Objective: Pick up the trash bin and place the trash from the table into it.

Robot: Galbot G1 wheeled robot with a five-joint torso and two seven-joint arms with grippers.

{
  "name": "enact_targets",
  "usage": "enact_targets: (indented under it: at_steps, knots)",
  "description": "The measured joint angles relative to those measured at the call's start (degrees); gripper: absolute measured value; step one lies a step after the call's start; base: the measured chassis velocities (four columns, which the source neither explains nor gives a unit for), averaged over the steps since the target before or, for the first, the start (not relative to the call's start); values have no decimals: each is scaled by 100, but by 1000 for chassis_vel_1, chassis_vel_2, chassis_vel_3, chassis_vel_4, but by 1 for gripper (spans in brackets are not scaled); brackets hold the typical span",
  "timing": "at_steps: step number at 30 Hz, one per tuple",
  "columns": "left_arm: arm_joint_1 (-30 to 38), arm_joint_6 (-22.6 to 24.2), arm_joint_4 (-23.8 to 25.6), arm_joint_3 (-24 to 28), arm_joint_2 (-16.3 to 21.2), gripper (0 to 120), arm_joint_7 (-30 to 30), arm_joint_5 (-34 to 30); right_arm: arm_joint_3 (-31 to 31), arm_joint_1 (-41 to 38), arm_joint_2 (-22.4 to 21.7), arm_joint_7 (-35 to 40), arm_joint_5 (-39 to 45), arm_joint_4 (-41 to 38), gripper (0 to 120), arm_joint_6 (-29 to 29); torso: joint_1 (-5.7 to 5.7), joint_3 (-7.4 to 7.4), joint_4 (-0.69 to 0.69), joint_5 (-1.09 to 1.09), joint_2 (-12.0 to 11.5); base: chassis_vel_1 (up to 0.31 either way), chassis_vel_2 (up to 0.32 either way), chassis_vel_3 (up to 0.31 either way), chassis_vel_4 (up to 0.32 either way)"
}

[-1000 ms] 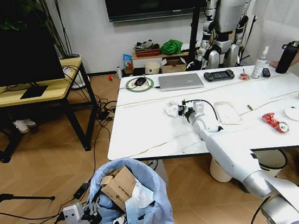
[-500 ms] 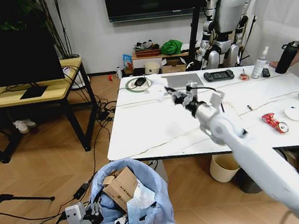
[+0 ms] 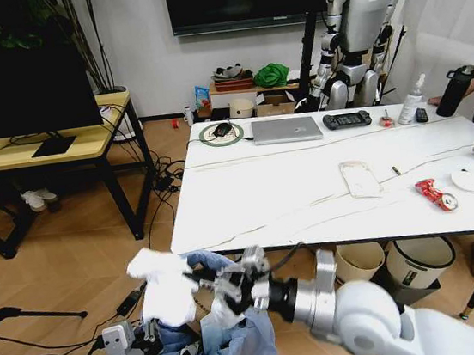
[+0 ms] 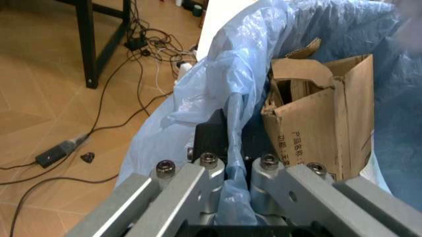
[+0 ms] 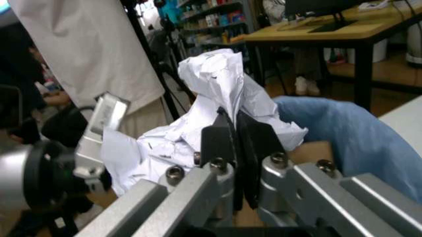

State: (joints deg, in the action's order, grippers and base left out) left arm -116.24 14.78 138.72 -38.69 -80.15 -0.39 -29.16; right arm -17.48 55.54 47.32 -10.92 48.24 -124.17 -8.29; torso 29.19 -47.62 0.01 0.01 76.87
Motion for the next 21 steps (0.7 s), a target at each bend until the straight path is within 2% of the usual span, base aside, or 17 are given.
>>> enact_targets:
  at_steps: [4,7,8,14,16,20,21]
  knots:
    - [40,11,-1,-2,17,0,-9,-13,161,172,-81,-1,-125,12,13,29,0,0,0,0,0,0,0,0,0]
    - [92,21,-34,17,54,0,-23,-40,370,371,-169,7,-165,-103,28,34,0,0,-1,-1,0,0,0,0,0]
    - [92,21,-34,17,54,0,-23,-40,370,371,-169,7,-165,-103,28,34,0,0,-1,-1,0,0,0,0,0]
    - [141,29,-78,57,114,0,-29,-66,822,742,-299,214,-166,-272,51,123,0,0,0,-1,0,0,0,0,0]
    - [146,29,-81,62,123,0,-30,-67,896,790,-311,274,-162,-264,53,188,0,0,0,0,0,0,0,0,0]
    - [216,34,-136,117,235,0,-31,-78,1964,1451,-310,607,-74,-24,71,784,0,0,1,2,-1,0,0,0,0]
    - [258,35,-182,142,262,0,-31,-79,2520,1796,-263,714,-31,26,78,852,0,0,-2,0,-1,0,0,0,0]
